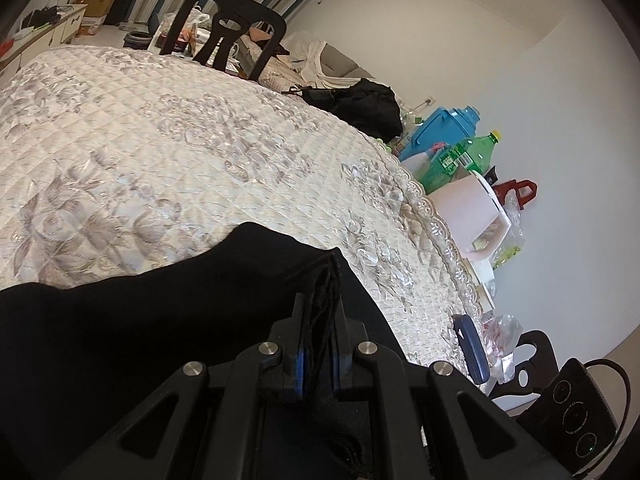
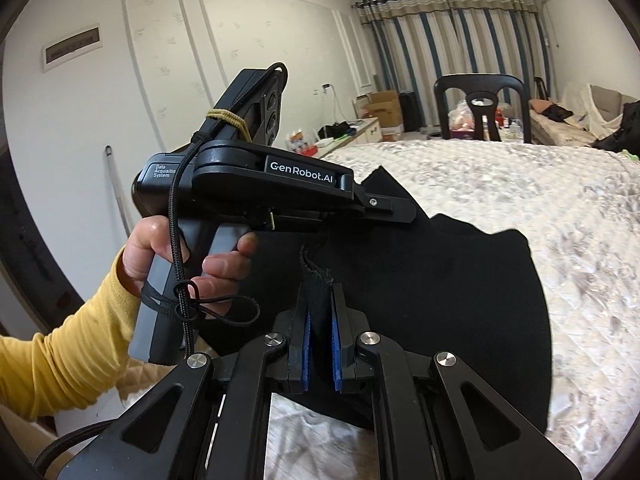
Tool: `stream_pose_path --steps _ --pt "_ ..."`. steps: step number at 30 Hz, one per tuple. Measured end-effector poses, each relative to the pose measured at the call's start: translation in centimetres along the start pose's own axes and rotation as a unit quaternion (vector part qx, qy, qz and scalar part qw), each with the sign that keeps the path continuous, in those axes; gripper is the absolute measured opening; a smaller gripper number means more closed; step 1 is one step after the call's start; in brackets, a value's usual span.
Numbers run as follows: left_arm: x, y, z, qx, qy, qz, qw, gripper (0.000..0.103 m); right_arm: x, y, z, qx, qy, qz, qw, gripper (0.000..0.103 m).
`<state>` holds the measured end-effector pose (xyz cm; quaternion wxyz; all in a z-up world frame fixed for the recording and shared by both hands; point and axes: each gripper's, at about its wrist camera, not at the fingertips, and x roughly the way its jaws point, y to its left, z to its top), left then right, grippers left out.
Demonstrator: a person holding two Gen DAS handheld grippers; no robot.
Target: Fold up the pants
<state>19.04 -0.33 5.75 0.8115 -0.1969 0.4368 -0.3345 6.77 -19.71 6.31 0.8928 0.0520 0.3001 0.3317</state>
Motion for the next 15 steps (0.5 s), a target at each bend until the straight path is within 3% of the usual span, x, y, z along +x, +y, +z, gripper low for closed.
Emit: stream_pose_path --steps 15 --pt "0.1 3.5 -1.5 -0.027 0.010 0.047 0.9985 0.010 2.5 -0.3 -0.7 0.033 0.044 0.015 0.998 0.008"
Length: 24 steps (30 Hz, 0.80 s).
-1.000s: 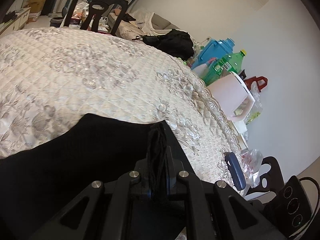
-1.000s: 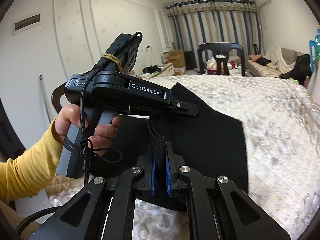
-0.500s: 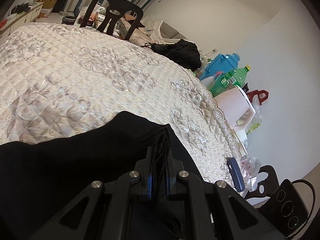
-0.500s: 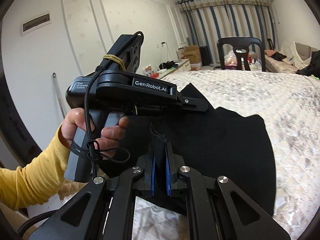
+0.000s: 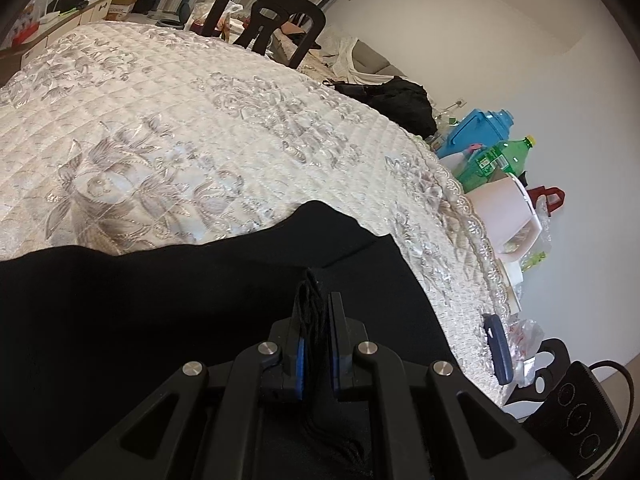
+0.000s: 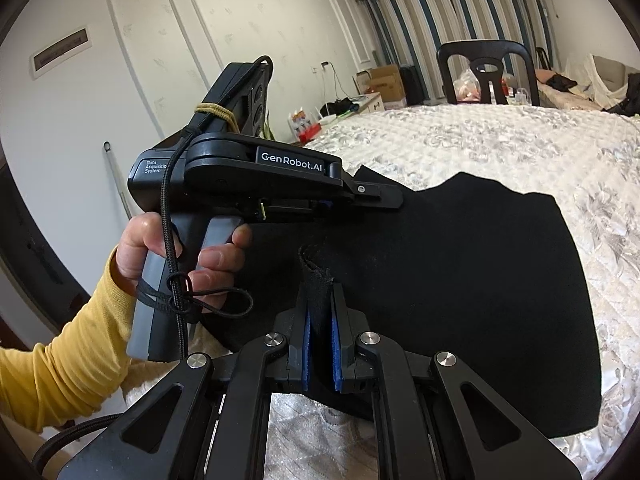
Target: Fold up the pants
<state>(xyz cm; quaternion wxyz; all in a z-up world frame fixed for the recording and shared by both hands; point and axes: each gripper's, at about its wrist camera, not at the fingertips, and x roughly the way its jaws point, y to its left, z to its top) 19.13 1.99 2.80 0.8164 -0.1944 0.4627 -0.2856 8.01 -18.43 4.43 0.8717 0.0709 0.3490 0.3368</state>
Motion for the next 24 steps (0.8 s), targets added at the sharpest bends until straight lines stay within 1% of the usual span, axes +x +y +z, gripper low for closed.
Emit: stream_pose_path --steps 2,9,19,24 --pt "0.0 0.2 -0.1 0.003 0.000 0.010 0.9999 0.011 0.2 0.0 0.2 0.003 0.004 0.000 1.000 0.008" --pt "0.1 0.8 -0.4 -0.001 0.003 0.021 0.9998 0.011 0.9 -0.7 0.6 0.026 0.018 0.010 0.999 0.010" --pt "0.0 1.2 -0.7 -0.003 0.005 0.033 0.9994 0.013 1.7 -0.7 0.4 0.028 0.038 0.009 0.999 0.011" --pt "0.0 1.2 -0.8 -0.002 0.004 0.036 0.9993 0.013 1.8 -0.4 0.1 0.025 0.044 0.008 0.999 0.014"
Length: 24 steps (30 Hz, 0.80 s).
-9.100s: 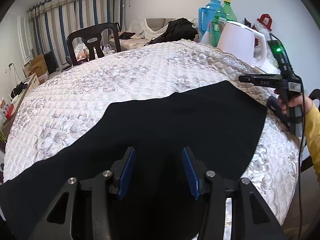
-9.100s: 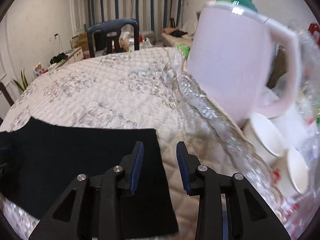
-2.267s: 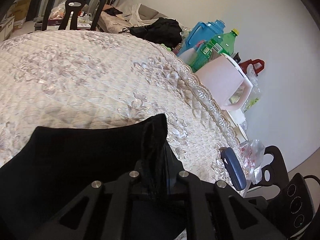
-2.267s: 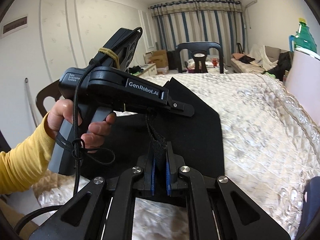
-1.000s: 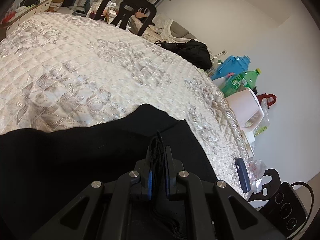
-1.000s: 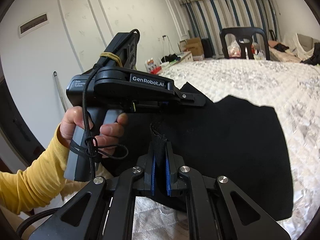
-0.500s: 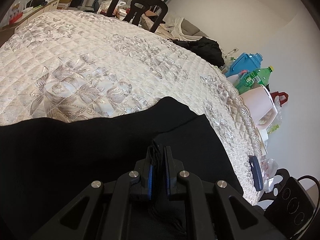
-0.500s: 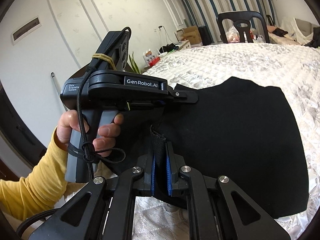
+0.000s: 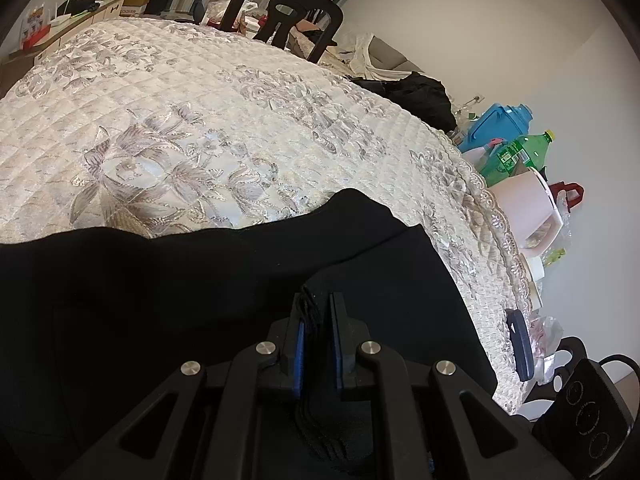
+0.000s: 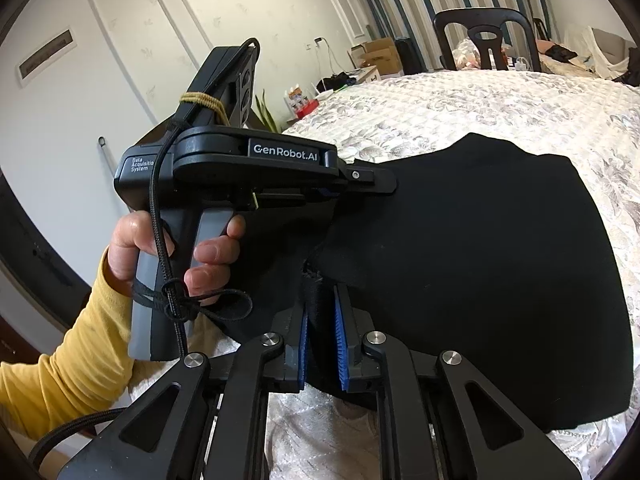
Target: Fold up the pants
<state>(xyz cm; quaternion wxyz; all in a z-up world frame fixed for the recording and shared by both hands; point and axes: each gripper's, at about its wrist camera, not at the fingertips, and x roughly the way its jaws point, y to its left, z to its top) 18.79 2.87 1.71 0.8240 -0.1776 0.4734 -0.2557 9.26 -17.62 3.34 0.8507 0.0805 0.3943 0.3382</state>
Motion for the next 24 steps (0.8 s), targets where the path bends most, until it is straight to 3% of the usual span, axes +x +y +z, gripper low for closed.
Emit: stream_pose_path --steps 3,13,17,20,24 --pt "-0.1 0.1 0.0 0.000 -0.002 0.008 1.0000 0.020 0.0 0.1 -0.3 0.001 0.003 0.001 1.000 0.015" --pt "-1.0 0.1 -0.2 0.004 -0.009 0.031 0.9995 0.031 -0.5 1.0 -1.5 -0.003 0.014 0.021 1.000 0.017" --pt "-1.8 -0.9 -0.4 0.027 -0.018 0.041 0.9986 0.037 -2.6 1.0 -1.7 -0.017 -0.005 0.017 1.000 0.017" --pt "-2.8 -1.8 -0.4 0.045 -0.033 0.047 0.9973 0.041 -5.3 -0.1 -2.1 -0.019 -0.036 -0.017 0.999 0.020" --pt "-3.8 -3.5 -0.7 0.069 -0.049 0.040 0.9956 0.044 -8.7 -2.8 -2.9 -0.003 -0.070 -0.100 0.993 0.024"
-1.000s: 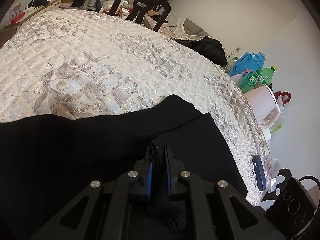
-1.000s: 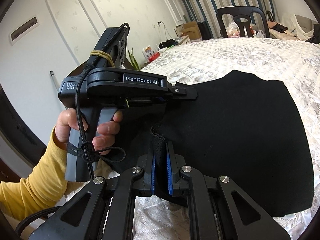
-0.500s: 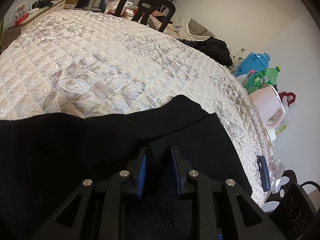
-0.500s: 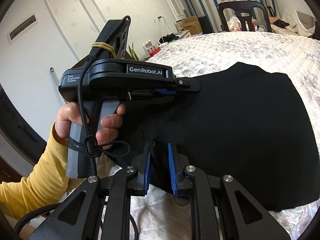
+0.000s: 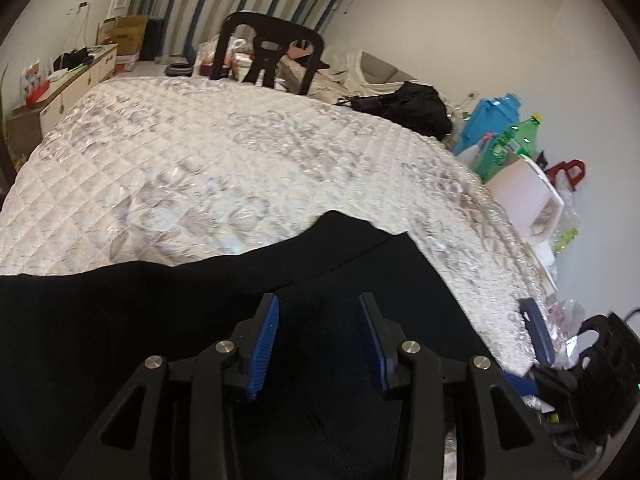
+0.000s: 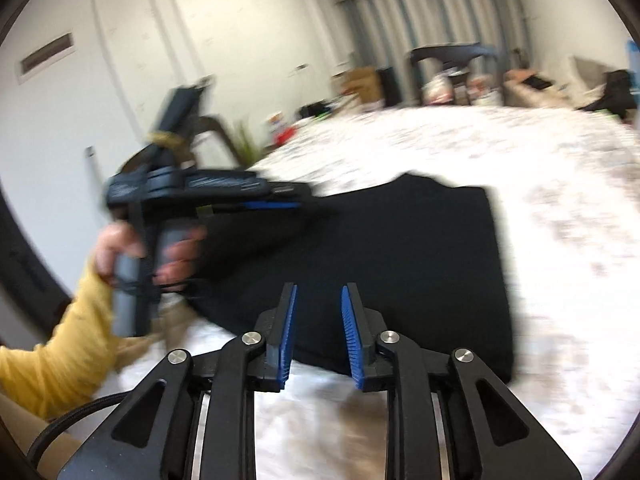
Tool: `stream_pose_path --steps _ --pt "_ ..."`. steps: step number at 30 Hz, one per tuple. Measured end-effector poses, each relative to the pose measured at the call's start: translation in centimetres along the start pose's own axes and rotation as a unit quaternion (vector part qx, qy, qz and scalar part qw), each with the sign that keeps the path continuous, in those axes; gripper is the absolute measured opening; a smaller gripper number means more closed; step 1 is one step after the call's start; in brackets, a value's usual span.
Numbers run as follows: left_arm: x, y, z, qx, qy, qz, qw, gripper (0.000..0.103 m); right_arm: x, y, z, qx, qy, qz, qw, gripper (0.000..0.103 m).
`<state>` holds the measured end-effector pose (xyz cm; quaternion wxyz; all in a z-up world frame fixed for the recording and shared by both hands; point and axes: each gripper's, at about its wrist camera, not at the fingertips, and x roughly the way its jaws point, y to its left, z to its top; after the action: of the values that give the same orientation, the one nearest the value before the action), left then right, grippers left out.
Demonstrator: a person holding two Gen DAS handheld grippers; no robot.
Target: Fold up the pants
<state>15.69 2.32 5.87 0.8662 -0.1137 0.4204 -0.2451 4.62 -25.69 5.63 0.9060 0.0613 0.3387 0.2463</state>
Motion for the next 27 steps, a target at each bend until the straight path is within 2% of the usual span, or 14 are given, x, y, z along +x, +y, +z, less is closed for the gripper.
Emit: stream_pose_path --steps 3,7,10,14,18,21,24,27 --pt "-0.1 -1.5 -0.4 0.017 0.003 -0.016 0.9997 0.044 -0.1 -1.9 0.0 0.020 -0.002 -0.062 0.998 0.024" --pt "1.2 -3.3 -1.7 0.040 0.030 -0.019 0.9986 0.044 1.8 -2.9 -0.3 0.027 0.043 -0.083 0.995 0.024" --pt "2.1 -3.9 -2.7 0.051 0.044 -0.009 0.9977 0.044 2.3 -3.0 -1.3 0.006 0.069 -0.128 0.989 0.024" --pt "2.3 -4.2 -3.4 0.067 0.048 0.014 0.9965 0.044 1.3 -3.3 -2.2 0.008 0.067 -0.122 0.990 0.024" --pt "2.0 -4.2 -3.8 0.079 0.038 0.047 0.9951 0.045 0.5 -2.7 -2.7 -0.021 0.060 -0.147 0.987 0.024" --pt "2.0 -4.2 -4.2 0.084 0.037 0.067 0.9935 0.049 0.6 -3.0 -3.0 -0.033 0.079 -0.178 0.980 0.024" --pt "2.0 -4.2 -4.4 0.090 0.037 0.074 0.9925 0.049 -0.2 -3.3 -2.1 -0.021 0.069 -0.164 0.984 0.024" --pt "1.9 -4.3 -4.5 0.092 0.034 0.083 0.9917 0.049 -1.3 -2.5 -0.7 -0.028 0.028 -0.136 0.990 0.024"
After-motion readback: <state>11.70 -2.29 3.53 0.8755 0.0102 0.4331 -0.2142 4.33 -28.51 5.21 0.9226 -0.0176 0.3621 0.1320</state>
